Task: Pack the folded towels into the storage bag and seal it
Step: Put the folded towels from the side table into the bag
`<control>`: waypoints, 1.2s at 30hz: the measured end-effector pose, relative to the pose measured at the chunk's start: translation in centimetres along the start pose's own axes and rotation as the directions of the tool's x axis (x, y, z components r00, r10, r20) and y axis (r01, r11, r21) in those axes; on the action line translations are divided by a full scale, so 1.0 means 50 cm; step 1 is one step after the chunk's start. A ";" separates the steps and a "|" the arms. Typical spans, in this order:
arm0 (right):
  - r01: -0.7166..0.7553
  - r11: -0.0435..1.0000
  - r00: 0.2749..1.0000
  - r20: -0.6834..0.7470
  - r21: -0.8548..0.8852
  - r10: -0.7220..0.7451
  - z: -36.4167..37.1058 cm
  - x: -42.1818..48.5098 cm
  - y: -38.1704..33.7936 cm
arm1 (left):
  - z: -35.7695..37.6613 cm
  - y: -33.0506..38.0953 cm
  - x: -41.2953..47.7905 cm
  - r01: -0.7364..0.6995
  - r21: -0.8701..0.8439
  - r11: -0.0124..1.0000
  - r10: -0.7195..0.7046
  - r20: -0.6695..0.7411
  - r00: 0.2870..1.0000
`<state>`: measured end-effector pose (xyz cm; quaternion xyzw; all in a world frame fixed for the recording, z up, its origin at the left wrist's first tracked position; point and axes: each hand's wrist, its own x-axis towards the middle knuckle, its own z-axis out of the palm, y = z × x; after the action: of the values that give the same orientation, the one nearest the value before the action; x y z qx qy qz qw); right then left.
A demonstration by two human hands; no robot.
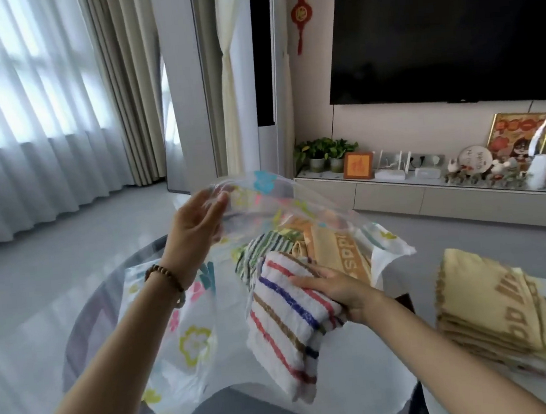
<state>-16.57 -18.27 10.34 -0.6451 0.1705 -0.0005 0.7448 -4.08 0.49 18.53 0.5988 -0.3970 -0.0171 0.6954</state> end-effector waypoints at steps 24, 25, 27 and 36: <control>0.170 -0.037 0.947 0.174 -0.985 -0.272 0.047 0.352 0.225 | -0.031 -0.036 0.043 0.222 -0.338 0.915 -0.191 0.122 0.974; 0.138 -0.045 0.956 0.145 -0.989 -0.253 0.052 0.361 0.216 | -0.029 -0.038 0.041 0.224 -0.332 0.916 -0.193 0.125 0.973; 0.081 -0.069 0.978 0.093 -0.994 -0.187 0.068 0.374 0.195 | -0.020 -0.042 0.037 0.231 -0.320 0.919 -0.199 0.129 0.971; 0.284 0.282 0.943 0.213 -0.916 -0.257 -0.014 0.144 0.097 | 0.079 -0.062 0.024 0.251 -0.358 0.900 -0.234 0.091 0.968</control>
<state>-11.02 -19.71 3.75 -0.9734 0.0191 -0.0209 0.2275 -4.12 -4.25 16.44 0.5027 -0.3250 -0.1910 0.7779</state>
